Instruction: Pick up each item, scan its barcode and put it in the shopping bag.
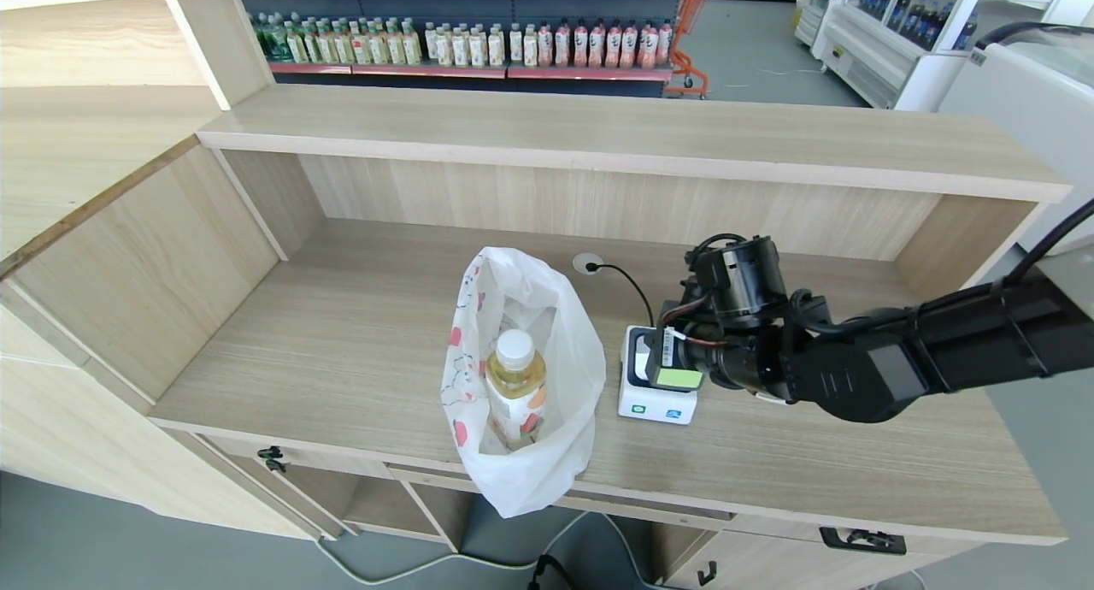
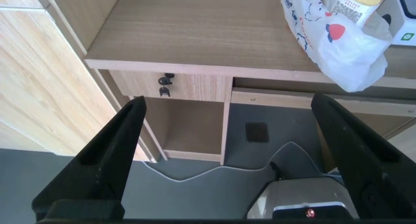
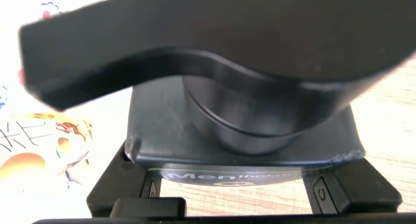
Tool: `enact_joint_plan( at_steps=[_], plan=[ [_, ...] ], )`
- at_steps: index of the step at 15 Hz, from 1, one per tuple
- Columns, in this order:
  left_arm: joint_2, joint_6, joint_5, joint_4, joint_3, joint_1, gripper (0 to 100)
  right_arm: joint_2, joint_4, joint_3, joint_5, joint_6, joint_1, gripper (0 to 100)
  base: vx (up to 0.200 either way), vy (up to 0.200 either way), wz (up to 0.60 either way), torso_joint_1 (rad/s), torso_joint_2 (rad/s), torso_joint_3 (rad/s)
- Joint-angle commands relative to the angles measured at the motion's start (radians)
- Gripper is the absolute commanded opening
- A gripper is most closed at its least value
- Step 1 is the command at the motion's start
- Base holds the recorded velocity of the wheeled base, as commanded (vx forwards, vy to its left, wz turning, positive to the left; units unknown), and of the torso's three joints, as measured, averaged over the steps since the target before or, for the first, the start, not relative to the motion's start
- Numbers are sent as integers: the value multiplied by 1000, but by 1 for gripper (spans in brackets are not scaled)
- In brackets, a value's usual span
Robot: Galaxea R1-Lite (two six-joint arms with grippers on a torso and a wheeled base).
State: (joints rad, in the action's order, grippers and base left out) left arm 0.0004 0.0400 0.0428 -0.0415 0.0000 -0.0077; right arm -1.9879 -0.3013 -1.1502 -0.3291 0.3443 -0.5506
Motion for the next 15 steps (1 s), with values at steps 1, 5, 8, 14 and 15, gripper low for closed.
enact_joint_plan(
  at_steps=[1, 5, 8, 14, 15],
  plan=[
    [0, 1, 0, 0, 0, 0, 100, -28, -9, -19, -1, 1, 0, 0, 0, 0, 0, 0, 0, 0],
    [0, 0, 0, 0, 0, 0, 100, -62, -52, -23, -4, -4, -3, 0, 0, 0, 0, 0, 0, 0],
    [0, 0, 0, 0, 0, 0, 100, -65, -53, -20, -5, -4, -8, 0, 0, 0, 0, 0, 0, 0],
    [0, 0, 0, 0, 0, 0, 100, -80, -56, -17, -7, -2, -22, 0, 0, 0, 0, 0, 0, 0],
    [0, -2, 0, 0, 0, 0, 100, -86, -58, -22, -21, -1, -25, 0, 0, 0, 0, 0, 0, 0]
  ],
)
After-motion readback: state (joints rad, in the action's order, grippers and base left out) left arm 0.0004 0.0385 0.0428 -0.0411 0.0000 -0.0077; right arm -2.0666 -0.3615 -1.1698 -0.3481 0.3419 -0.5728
